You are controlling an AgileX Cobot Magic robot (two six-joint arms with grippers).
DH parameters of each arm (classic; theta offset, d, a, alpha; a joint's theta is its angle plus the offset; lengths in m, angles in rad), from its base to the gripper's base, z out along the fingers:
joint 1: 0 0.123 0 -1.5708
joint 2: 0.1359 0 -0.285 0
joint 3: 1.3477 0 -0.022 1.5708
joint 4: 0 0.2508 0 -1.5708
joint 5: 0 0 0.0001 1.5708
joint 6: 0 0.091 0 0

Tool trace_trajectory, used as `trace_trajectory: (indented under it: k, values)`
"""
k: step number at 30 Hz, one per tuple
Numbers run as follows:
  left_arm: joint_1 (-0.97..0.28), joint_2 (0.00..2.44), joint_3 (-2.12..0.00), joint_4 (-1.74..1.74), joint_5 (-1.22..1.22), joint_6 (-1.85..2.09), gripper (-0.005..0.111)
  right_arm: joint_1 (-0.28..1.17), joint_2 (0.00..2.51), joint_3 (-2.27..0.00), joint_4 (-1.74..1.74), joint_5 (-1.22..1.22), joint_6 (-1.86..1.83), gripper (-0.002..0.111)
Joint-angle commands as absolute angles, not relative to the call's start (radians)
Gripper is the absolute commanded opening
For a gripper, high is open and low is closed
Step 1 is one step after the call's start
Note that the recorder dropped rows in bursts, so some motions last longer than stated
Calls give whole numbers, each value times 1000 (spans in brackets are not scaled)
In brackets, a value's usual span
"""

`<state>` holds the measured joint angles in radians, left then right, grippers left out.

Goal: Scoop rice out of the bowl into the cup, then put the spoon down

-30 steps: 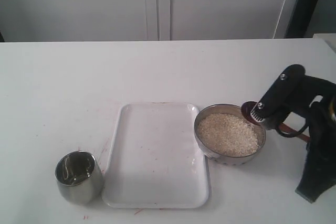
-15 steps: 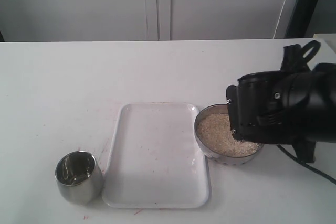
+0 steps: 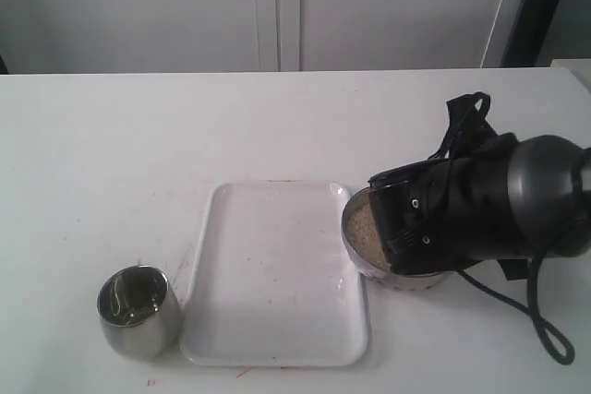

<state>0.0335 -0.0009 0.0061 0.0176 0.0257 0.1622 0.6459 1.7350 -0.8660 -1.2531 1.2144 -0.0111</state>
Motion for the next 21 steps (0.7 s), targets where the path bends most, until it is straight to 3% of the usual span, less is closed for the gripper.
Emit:
trace_trajectory:
  k: [1,21]
  values:
    - [27,0,0,9,20,161,14,648,1761,-876,-1306,1221,100,0]
    - [27,0,0,9,20,161,14,637,1795,-876,-1239,1221,119,0]
